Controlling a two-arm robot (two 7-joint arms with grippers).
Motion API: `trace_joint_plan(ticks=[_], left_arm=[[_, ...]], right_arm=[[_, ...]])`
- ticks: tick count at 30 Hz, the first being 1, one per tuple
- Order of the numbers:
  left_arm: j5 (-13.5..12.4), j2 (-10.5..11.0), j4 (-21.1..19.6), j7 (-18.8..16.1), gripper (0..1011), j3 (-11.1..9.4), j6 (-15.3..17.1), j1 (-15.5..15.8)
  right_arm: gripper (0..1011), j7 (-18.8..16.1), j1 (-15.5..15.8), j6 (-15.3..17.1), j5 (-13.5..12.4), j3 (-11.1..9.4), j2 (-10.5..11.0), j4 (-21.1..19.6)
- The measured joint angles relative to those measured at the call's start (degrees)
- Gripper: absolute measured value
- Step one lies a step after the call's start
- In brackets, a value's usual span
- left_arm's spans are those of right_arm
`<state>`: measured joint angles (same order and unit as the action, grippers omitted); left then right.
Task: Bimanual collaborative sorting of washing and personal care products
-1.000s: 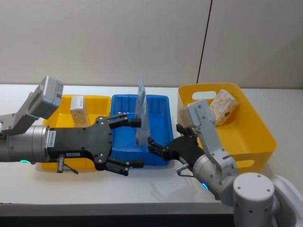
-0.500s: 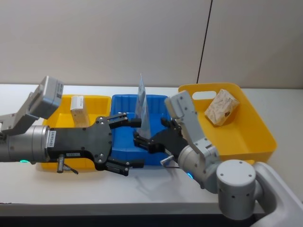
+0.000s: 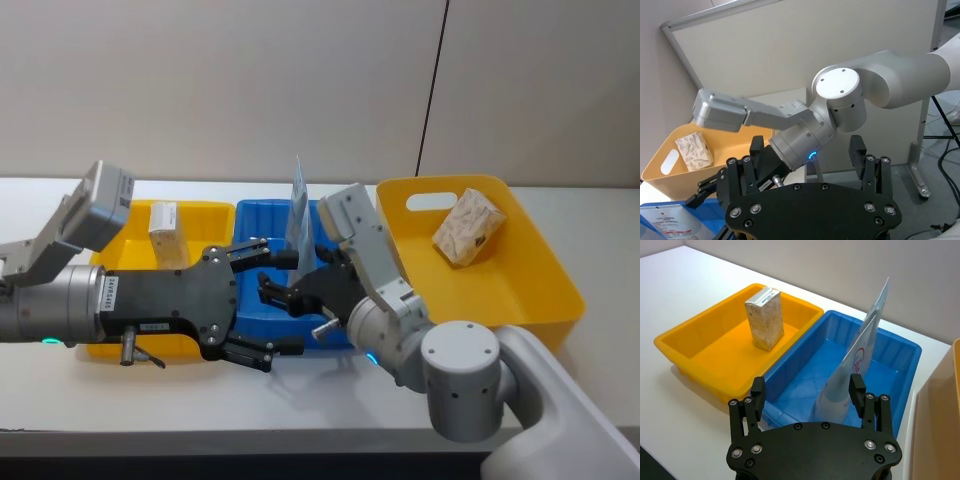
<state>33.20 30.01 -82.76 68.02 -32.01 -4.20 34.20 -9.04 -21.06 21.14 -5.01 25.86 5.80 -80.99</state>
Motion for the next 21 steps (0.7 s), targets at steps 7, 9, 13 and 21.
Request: trace_joint_plan(ticks=[7, 9, 13, 21], left_arm=[[0.0, 0.0, 0.0, 0.0, 1001, 0.0, 0.0, 0.0], [0.0, 0.0, 0.0, 0.0, 1001, 0.0, 0.0, 0.0], [0.0, 0.0, 0.0, 0.0, 1001, 0.0, 0.0, 0.0], [0.0, 0.0, 0.0, 0.0, 1001, 0.0, 0.0, 0.0]], right_arm=[[1003, 0.6, -1.2, -0.1, 0.7, -0.1, -1.0, 2.0], [1003, 0.7, -1.4, -0.2, 0.8, -0.2, -1.2, 2.4], [1003, 1.0, -1.8, -0.2, 1.0, -0.6, -1.5, 3.1], [1003, 1.4, -2.4, -0.3, 1.4, -1.2, -1.9, 4.0]])
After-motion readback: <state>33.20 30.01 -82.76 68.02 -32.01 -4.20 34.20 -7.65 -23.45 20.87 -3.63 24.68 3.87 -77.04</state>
